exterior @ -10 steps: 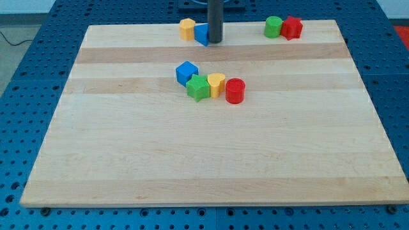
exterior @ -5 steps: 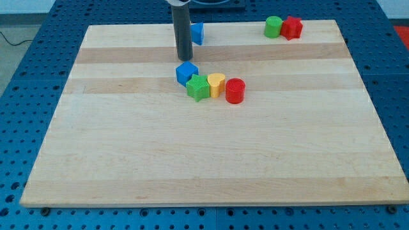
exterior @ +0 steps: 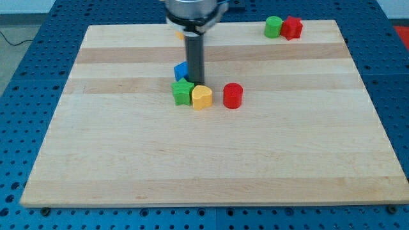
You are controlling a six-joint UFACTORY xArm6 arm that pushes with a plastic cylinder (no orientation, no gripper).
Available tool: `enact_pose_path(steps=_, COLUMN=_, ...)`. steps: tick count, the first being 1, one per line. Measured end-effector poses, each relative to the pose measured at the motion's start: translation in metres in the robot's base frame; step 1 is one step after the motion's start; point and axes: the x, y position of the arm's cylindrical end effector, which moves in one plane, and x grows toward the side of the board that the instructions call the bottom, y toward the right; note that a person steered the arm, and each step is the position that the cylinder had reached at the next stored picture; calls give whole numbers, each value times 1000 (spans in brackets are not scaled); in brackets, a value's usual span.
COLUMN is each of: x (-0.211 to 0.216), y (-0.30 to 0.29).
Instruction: Push blue cube into yellow hexagon
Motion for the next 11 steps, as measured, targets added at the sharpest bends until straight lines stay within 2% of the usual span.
enact_pose_path(steps=2, x=-59, y=-48)
enact_pose_path(steps=3, x=-73, y=-69)
enact_pose_path(steps=5, x=-61, y=-101)
enact_pose_path(steps=7, x=-113, y=-112)
enact_pose_path(steps=8, x=-122, y=-112)
enact_pose_path(steps=10, x=-59, y=-103)
enact_pose_path(steps=11, x=-66, y=-80)
